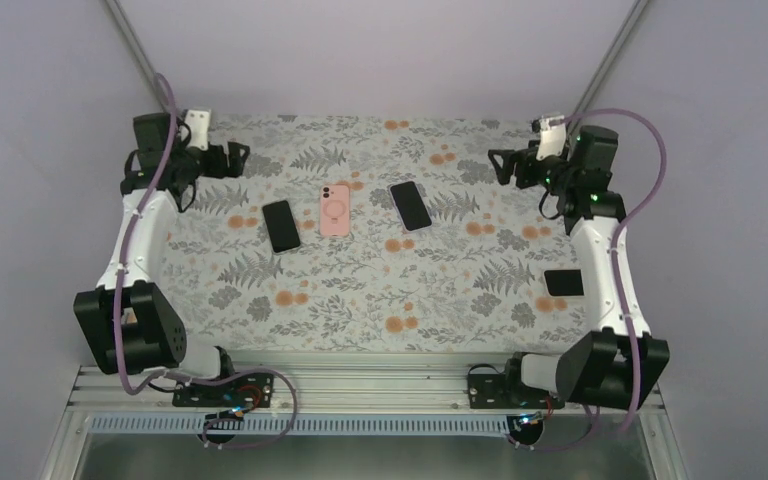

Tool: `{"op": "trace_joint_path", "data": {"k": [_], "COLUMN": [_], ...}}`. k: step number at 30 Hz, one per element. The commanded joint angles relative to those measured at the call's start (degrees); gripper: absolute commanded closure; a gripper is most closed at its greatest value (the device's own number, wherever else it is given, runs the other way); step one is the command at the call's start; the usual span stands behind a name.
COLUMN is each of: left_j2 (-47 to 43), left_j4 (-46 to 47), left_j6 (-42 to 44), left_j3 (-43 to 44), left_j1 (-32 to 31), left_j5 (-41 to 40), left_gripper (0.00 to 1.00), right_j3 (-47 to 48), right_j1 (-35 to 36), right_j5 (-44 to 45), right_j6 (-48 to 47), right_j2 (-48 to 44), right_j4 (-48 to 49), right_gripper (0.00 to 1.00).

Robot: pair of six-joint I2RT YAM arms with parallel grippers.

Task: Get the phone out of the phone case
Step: Pick up the phone at the center of the board.

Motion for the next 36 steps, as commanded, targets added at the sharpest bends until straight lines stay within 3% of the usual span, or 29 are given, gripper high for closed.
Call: {"op": "trace_joint_path", "data": {"k": [1,10,18,26,36], "left_j2": [-3.95,-5.82,-4.17,-3.23,5.43], "left_j4": [-1.28,-4.26,-8.60,-7.59,-6.76], "left_j6": [0.52,-5.09,-13.58,-16.82,-18.80], "left_j3": [-4.53,-10.82,-15.47,-20.61,-18.69], "left_j1": [-3.06,-7.34,-10.06,-12.14,-14.41], "left_j5": [-3.21,-10.77,-18.05,-17.07,-15.69], "left_gripper": [0.00,0.00,0.00,0.00,0.00], "right_j3": [-4.35,-14.70,-17.03,-17.96,-18.49], "right_j1": [1.84,3.81,4.28,4.45,4.58], "right_j5": [1.31,0.49,0.86,1.34,2.15], "right_j6": [0.70,3.16,4.74,5.58,5.46], "right_j2": [-5.39,-15.58,-17.96,-19.16,-19.67], "right_j4": [-4.21,-2.28,-2.91,-2.92,-3.22], "right_gripper": [0.01,0.01,0.01,0.01,0.01]}}
